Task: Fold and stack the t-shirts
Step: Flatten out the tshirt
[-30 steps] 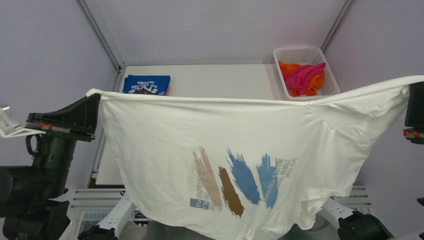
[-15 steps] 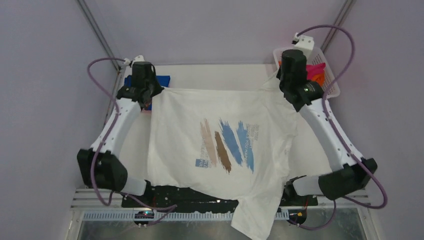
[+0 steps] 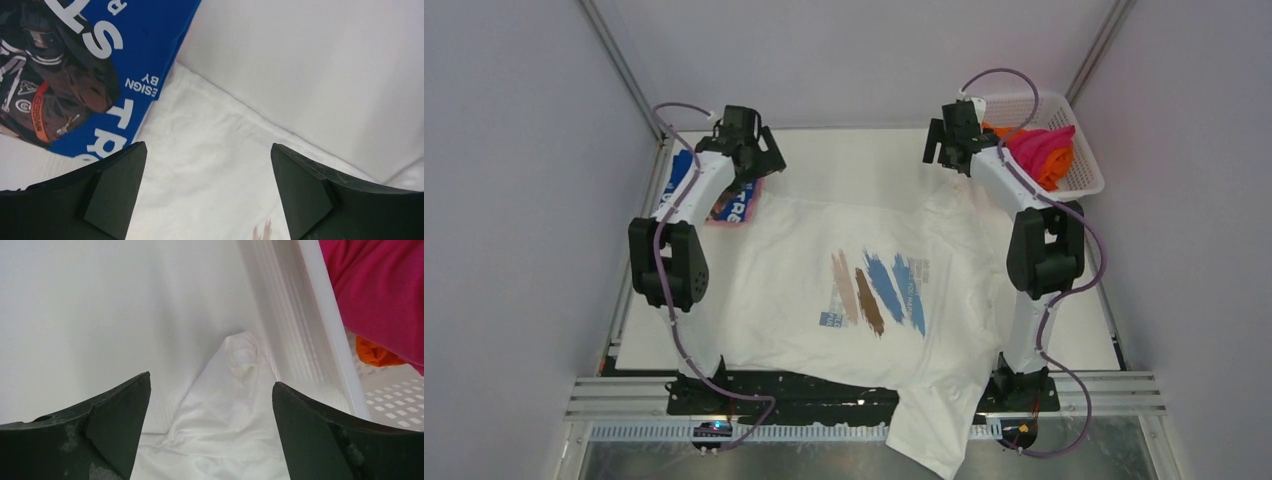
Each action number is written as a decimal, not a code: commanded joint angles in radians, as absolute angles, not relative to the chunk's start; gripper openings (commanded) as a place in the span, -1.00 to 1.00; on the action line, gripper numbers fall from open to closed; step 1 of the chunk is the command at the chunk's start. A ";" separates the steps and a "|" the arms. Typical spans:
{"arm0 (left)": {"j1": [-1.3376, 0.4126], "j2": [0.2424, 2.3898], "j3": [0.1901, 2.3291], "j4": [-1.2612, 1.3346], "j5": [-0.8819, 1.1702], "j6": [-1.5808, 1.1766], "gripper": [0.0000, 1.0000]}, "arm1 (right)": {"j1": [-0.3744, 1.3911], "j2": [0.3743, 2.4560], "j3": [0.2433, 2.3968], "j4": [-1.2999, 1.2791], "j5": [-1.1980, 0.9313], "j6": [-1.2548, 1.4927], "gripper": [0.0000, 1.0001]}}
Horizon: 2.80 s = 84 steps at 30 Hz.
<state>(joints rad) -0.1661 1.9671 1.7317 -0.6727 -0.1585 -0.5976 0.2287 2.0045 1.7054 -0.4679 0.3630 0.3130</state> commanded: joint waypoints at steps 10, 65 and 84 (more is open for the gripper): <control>-0.281 1.544 1.204 -0.414 0.090 -0.578 0.99 | 0.233 1.741 1.319 -0.290 0.077 0.445 0.99; -0.304 1.465 0.943 -0.326 0.143 -0.567 0.99 | 0.225 1.944 1.403 -0.229 0.035 0.468 0.91; -0.304 1.512 0.984 -0.367 0.091 -0.550 0.99 | 0.285 2.383 2.105 -0.443 0.087 0.534 0.91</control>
